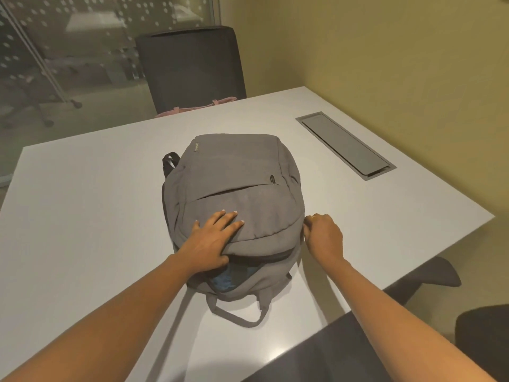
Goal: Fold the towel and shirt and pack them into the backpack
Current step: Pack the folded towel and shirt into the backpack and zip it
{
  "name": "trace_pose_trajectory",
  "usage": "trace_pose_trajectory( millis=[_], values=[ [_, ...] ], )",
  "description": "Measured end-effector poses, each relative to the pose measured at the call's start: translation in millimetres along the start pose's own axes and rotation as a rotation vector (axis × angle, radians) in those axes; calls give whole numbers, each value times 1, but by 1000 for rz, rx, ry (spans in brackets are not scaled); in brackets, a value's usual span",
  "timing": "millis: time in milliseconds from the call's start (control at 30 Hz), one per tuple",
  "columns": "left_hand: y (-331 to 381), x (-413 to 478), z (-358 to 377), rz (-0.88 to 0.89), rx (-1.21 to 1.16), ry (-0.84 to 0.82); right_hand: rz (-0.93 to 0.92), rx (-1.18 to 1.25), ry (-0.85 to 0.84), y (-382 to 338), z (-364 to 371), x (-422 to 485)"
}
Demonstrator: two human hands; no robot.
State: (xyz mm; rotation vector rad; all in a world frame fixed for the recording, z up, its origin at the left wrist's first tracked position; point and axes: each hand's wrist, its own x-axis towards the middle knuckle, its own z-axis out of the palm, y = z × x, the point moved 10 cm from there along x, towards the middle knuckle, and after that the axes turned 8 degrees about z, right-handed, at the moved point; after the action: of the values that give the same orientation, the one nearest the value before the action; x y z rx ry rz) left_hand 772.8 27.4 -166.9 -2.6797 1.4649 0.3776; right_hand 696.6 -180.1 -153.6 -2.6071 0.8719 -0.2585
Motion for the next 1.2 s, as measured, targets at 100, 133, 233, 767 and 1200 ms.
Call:
trace_pose_trajectory(
  millis=[100, 133, 233, 767, 1200],
  values=[
    [3, -2, -2, -15, -45, 19, -12, 3, -3, -1, 2, -27],
    [5, -3, -3, -20, -67, 26, -11, 16, 0, -2, 2, -35],
    [8, -9, -3, -28, -106, 41, -19, 51, 17, -4, -3, -57],
    [52, -29, -19, -180, -762, 321, -80, 116, 6, -51, -17, -123],
    [57, -25, 2, -397, -977, 218, -279, 108, -32, -52, -28, -110]
  ],
)
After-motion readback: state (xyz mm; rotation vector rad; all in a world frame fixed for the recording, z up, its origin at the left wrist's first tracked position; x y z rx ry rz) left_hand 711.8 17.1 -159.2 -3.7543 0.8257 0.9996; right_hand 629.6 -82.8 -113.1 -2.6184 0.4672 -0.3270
